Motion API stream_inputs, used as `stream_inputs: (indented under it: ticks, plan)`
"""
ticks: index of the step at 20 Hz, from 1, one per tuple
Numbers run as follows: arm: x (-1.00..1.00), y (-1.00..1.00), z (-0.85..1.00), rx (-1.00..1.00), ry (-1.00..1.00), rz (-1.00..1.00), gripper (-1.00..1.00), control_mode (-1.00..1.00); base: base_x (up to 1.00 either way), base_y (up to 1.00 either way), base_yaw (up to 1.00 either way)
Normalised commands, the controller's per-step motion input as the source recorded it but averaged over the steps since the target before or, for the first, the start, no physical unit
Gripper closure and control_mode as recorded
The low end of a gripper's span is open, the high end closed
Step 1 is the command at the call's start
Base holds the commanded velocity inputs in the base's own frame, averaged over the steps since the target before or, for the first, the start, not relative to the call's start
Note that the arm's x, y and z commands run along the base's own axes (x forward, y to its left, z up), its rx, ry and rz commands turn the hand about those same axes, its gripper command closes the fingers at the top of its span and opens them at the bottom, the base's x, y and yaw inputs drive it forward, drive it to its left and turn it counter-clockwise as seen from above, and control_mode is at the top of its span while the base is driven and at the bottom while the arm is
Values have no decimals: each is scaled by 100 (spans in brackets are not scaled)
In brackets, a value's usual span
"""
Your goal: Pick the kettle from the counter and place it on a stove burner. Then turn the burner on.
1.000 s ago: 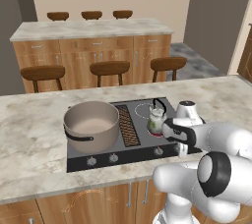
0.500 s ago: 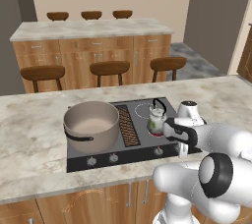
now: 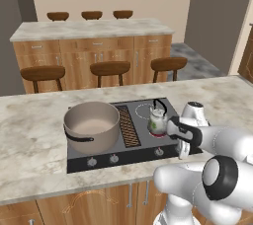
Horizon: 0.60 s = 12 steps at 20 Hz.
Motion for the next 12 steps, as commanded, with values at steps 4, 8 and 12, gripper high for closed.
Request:
stream_inputs:
  ticks: [4,8,12]
  plan:
    - [0,0,45,0,-9,0,-100,-100,0,0,0]
    - [0,0,12,0,-4,0,-100,-100,0,0,0]
    - [0,0,94,0,-30,0,-100,-100,0,0,0]
